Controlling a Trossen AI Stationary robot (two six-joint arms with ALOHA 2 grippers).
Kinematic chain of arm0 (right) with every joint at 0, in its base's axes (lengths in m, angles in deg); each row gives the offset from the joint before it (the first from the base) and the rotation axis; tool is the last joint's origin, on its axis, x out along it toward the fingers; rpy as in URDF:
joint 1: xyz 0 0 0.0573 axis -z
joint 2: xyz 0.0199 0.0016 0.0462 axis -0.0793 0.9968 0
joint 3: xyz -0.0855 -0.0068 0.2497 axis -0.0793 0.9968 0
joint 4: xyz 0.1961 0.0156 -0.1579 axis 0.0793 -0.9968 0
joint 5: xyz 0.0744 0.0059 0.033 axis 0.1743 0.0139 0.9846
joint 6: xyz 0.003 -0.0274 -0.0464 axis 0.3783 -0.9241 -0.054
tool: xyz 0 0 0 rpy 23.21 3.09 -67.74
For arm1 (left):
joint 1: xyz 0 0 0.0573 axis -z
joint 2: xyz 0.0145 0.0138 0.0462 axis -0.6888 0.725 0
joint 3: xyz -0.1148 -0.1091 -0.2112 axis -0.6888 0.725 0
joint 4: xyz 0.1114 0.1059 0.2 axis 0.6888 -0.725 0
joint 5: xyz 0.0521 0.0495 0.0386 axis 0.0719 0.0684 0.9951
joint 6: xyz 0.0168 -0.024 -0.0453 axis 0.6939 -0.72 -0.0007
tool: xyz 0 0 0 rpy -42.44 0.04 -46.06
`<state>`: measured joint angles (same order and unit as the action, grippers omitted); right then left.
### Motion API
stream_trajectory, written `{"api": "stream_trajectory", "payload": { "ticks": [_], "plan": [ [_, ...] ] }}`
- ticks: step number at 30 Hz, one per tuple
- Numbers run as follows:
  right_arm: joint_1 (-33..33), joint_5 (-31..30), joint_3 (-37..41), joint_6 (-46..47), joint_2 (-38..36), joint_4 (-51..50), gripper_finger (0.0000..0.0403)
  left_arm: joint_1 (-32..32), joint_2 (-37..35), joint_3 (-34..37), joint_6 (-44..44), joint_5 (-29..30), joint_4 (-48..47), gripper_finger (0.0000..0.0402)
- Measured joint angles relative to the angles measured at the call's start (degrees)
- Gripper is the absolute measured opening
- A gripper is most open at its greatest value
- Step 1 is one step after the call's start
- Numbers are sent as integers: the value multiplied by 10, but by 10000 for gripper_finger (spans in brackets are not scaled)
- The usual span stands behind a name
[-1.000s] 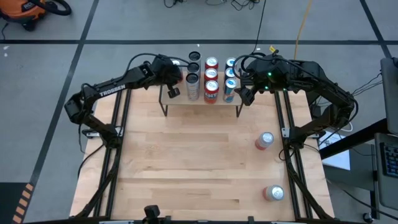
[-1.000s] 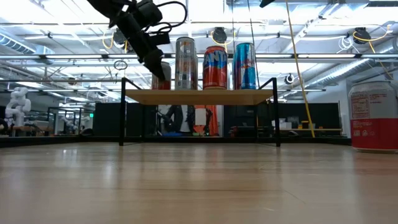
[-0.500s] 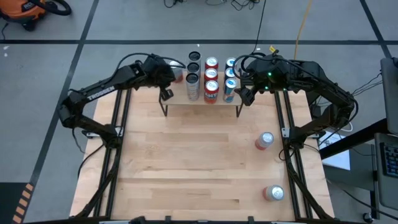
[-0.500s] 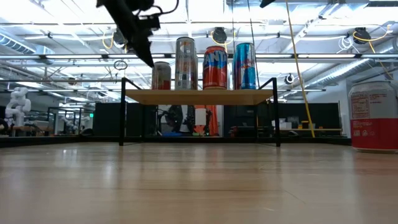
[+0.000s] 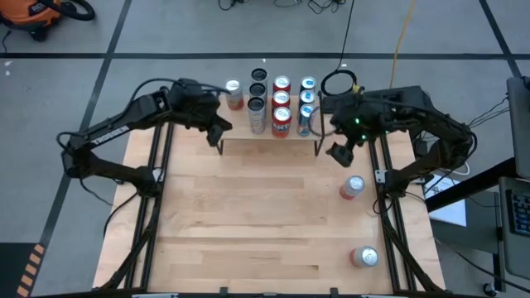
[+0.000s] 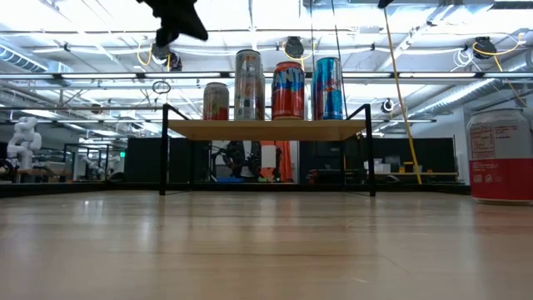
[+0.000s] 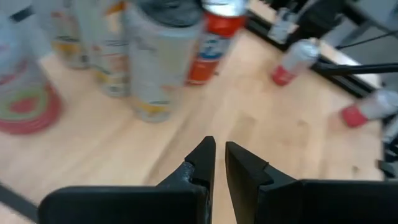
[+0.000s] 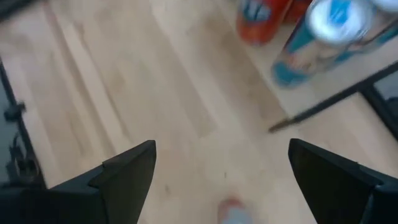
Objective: Place canned beverage on shelf
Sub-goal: Put the top pink and white soda can aligned with the other pink and white soda can on the shelf
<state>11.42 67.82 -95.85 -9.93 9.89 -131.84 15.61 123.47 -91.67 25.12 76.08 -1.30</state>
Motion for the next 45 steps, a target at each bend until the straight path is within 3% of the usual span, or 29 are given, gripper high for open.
{"api": "stream_trajectory", "payload": {
  "ticks": [6, 16, 27, 37, 45],
  "plan": [
    [-50, 30, 53, 29, -18, -5, 345, 68, -14, 0, -31, 7, 1, 38],
    [-46, 115, 301, 78, -115, 25, 346, 170, -14, 0, -61, 93, 0, 38],
    [-46, 126, 498, 2, -191, 138, 397, 194, -14, 0, -60, 108, 2, 38],
    [-46, 71, 546, -106, -230, 145, 400, 212, -14, 0, -65, 108, 2, 38],
    [-46, 88, 599, -122, -232, 147, 400, 233, -13, 0, -61, 110, 1, 38]
  ]
}}
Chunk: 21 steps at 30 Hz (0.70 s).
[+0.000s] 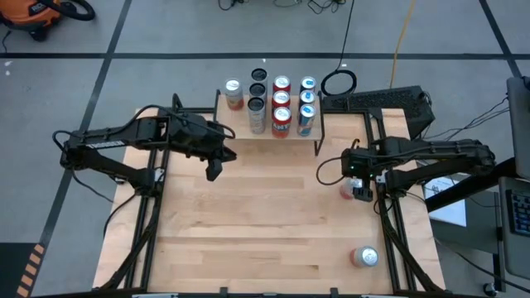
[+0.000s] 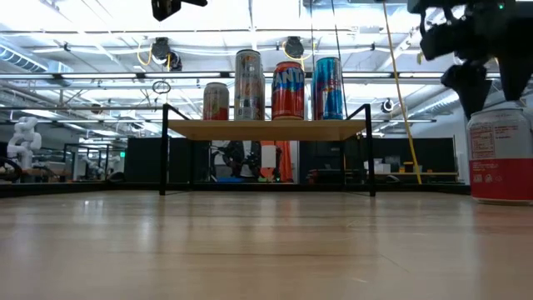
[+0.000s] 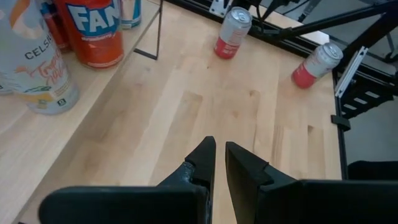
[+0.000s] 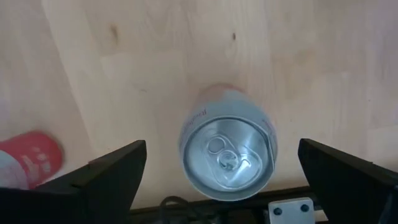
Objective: Place canned beverage on shelf
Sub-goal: Put the top pink and white soda can aligned with the other pink and white soda can on the shelf
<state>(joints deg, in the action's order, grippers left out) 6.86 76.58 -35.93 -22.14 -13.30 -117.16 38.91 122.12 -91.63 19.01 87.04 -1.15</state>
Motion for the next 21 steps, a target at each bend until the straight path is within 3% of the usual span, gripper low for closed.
{"api": "stream_trajectory", "payload": {
  "ticks": [17, 21],
  "plan": [
    [0, 2, 84, -8, 1, 74, 393, 5, 0, 0, 0, 16, 1, 38],
    [0, 1, 86, 4, 2, 77, 373, 5, 0, 0, 0, 16, 1, 38]
  ]
}}
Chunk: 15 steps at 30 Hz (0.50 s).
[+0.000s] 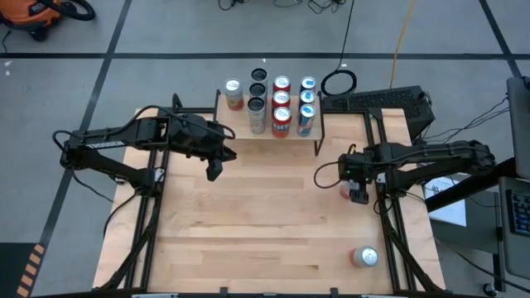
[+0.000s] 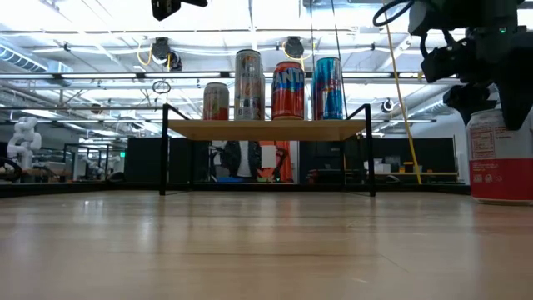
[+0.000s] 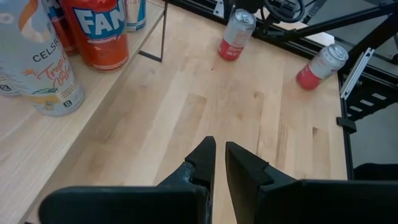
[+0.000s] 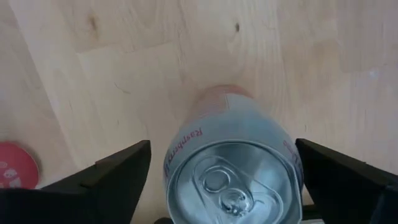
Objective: Place canned beverage on shelf
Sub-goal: Put the top pink and white soda can aligned with the other pink and white soda can on the shelf
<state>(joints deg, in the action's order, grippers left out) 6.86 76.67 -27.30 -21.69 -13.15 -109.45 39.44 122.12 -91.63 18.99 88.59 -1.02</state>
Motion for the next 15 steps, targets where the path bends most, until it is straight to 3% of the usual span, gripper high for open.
{"api": "stream_trajectory", "payload": {
  "ticks": [9, 15],
  "plan": [
    [0, -1, -1, 25, 0, 1, 278, 0, 0, 0, -23, 0, -1, 38],
    [0, -1, -1, 68, 0, 9, 268, 0, 0, 0, -30, 5, -1, 41]
  ]
}}
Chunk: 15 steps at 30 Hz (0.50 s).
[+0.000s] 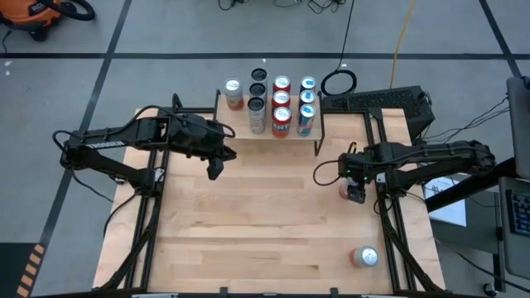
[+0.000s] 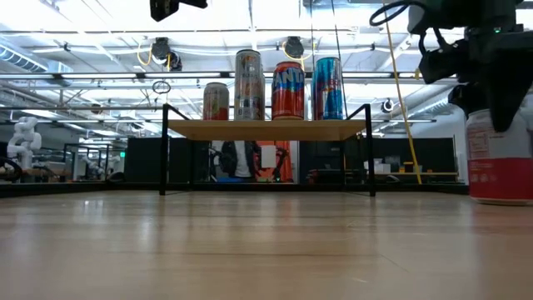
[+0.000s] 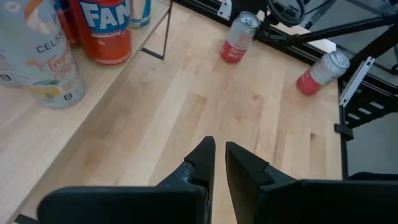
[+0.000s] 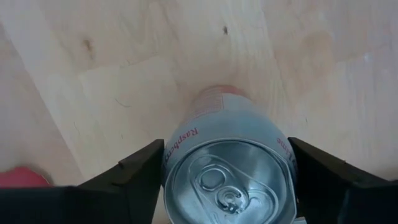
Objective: Place canned beverage on shelf
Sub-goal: Put the top pink and white soda can aligned with the other pink and white soda can on the shelf
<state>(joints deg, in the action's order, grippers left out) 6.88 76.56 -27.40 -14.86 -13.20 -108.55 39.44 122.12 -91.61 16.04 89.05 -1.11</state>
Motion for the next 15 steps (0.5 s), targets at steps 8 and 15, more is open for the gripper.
{"api": "stream_trajectory", "payload": {
  "ticks": [8, 15],
  "plan": [
    [0, 3, -29, 87, 0, 39, 275, 2, 0, 0, 0, 33, 1, 103],
    [0, 16, -43, 235, 1, 103, 274, 37, 9, 0, 30, 124, 96, 199]
  ]
}}
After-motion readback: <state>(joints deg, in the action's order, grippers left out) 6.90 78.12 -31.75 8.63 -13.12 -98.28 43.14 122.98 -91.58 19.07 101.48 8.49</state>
